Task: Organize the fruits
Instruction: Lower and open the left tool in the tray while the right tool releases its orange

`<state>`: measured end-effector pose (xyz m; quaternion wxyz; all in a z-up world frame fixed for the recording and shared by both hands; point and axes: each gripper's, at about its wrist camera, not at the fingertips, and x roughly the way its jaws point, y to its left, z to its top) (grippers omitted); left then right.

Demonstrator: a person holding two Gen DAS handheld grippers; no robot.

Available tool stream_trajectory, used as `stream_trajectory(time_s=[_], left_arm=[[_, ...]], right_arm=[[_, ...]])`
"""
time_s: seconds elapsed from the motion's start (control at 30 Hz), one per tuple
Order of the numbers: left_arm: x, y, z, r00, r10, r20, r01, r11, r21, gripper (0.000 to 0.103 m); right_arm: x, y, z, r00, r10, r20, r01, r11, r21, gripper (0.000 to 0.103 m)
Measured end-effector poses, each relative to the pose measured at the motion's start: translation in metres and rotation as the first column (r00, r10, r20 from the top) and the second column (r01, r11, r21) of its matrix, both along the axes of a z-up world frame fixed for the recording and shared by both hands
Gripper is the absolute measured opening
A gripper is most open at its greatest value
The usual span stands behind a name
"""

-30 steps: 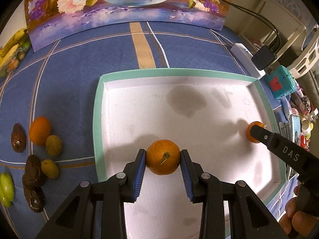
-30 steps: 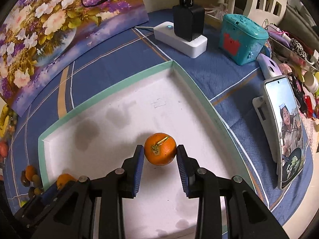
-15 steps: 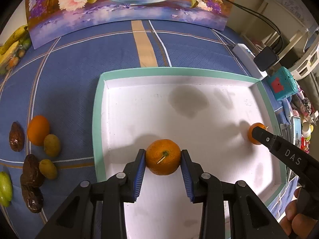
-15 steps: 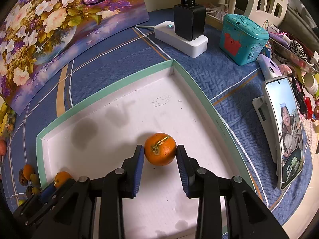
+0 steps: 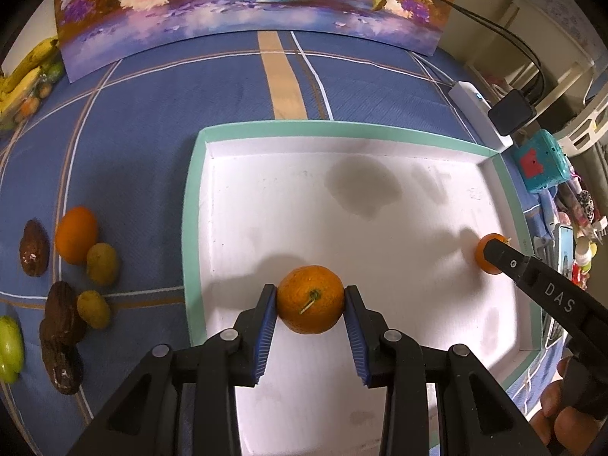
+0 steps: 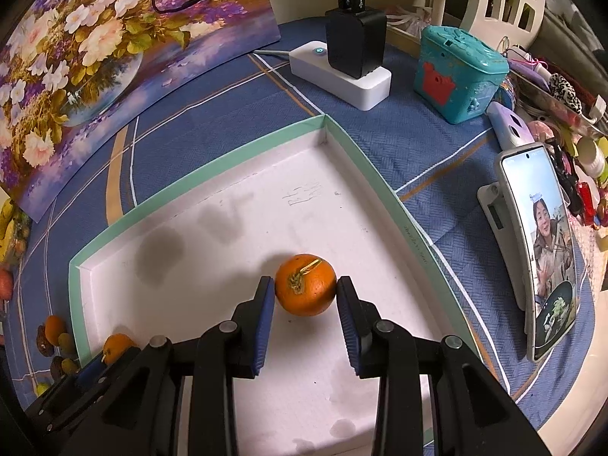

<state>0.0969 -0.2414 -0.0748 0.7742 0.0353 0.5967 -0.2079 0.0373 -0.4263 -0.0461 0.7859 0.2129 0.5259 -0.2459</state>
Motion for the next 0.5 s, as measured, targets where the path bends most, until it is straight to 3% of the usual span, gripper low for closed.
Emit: stream_trajectory(time_s=[0.5], left_arm=[[-0.005, 0.009, 0.035, 1.0, 0.019, 0.02, -0.018, 1.0, -0.025, 0.042]], right_arm=[[-0.005, 0.005, 0.038, 0.996, 0.024, 0.082, -0.017, 0.997, -0.079, 0.035]])
